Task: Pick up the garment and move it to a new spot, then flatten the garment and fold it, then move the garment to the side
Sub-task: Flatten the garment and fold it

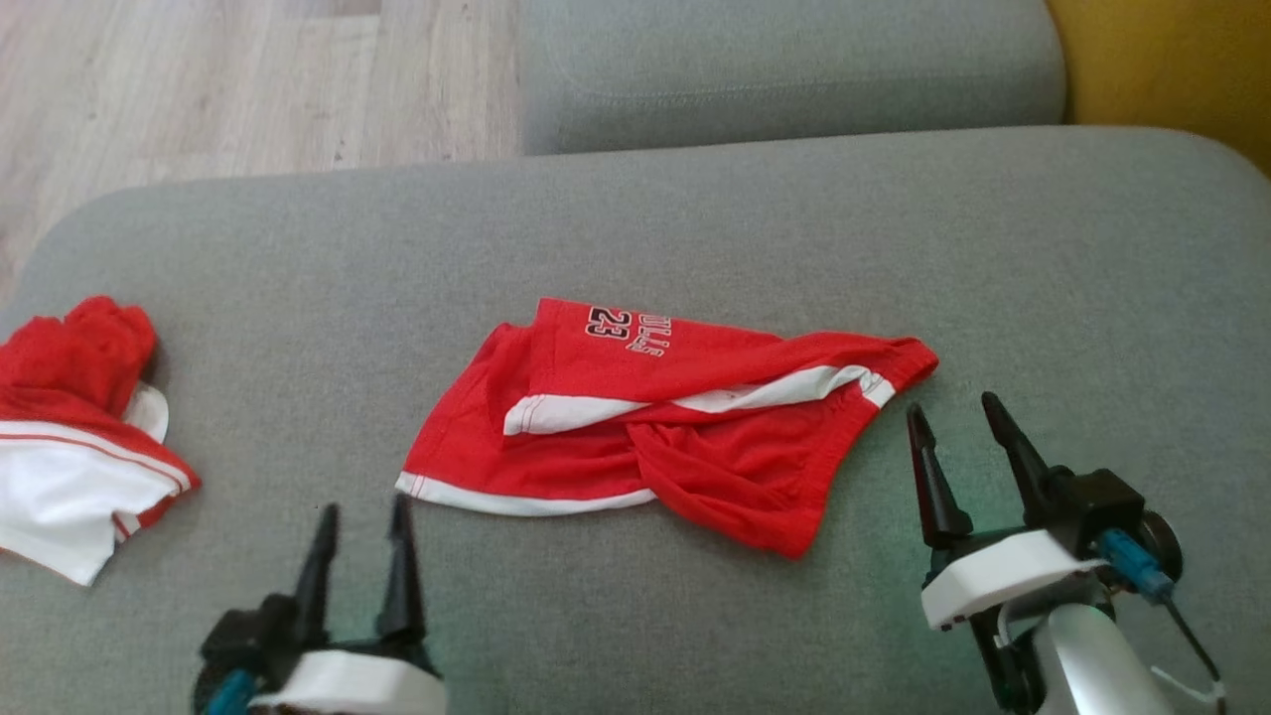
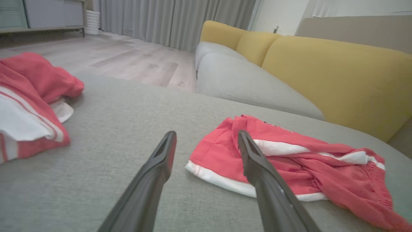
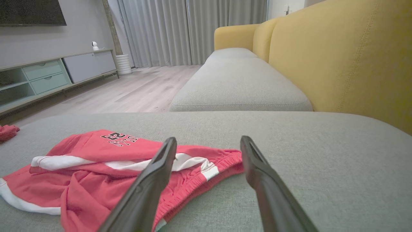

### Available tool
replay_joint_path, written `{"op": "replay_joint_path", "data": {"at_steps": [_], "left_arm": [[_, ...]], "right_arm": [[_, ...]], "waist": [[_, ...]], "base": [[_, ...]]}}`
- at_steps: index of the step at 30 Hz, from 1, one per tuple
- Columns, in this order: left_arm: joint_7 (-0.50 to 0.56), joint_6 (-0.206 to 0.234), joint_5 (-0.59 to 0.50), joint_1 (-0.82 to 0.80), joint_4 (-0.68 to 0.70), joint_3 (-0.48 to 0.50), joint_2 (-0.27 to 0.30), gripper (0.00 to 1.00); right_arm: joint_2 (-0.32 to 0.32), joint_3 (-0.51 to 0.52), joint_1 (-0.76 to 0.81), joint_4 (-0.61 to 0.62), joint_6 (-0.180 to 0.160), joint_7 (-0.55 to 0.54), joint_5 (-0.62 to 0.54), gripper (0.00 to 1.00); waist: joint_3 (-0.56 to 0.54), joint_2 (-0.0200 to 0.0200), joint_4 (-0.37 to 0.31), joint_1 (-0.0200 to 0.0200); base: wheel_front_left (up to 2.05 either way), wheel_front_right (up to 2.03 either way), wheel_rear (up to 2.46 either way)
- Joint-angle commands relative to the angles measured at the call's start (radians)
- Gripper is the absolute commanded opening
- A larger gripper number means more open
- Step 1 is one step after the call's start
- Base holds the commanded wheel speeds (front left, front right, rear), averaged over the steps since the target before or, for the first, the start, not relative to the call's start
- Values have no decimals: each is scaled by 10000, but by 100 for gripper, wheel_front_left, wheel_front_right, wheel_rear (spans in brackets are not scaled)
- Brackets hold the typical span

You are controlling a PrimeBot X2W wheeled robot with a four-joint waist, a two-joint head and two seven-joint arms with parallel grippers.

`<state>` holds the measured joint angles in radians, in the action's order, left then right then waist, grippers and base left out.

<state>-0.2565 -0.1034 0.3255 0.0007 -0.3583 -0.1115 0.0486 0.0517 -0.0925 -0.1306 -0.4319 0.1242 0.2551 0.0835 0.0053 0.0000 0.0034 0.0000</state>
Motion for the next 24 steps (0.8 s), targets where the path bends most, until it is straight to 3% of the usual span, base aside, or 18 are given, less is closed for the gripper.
{"op": "replay_joint_path", "data": {"at_steps": [1,10,18,24], "left_arm": [[-53,-99,248,-705,150,80,16,100],[-53,-268,1780,-3248,-1744,-2028,264,100],[70,-270,4147,-4858,-3373,-4097,1098,100],[141,-271,6243,-5635,-3305,-6029,1959,100]], "right_arm": [[-13,-321,-290,269,65,67,116,100],[-14,-994,-743,376,65,67,295,100],[-14,-1193,-948,411,65,67,322,100],[-14,-1151,-1080,425,65,67,275,100]], "waist": [[108,0,-41,0],[912,0,-419,0],[1479,0,-725,0],[1850,0,-733,0]], "base": [[0,0,0],[0,0,0],[0,0,0],[0,0,0]]}}
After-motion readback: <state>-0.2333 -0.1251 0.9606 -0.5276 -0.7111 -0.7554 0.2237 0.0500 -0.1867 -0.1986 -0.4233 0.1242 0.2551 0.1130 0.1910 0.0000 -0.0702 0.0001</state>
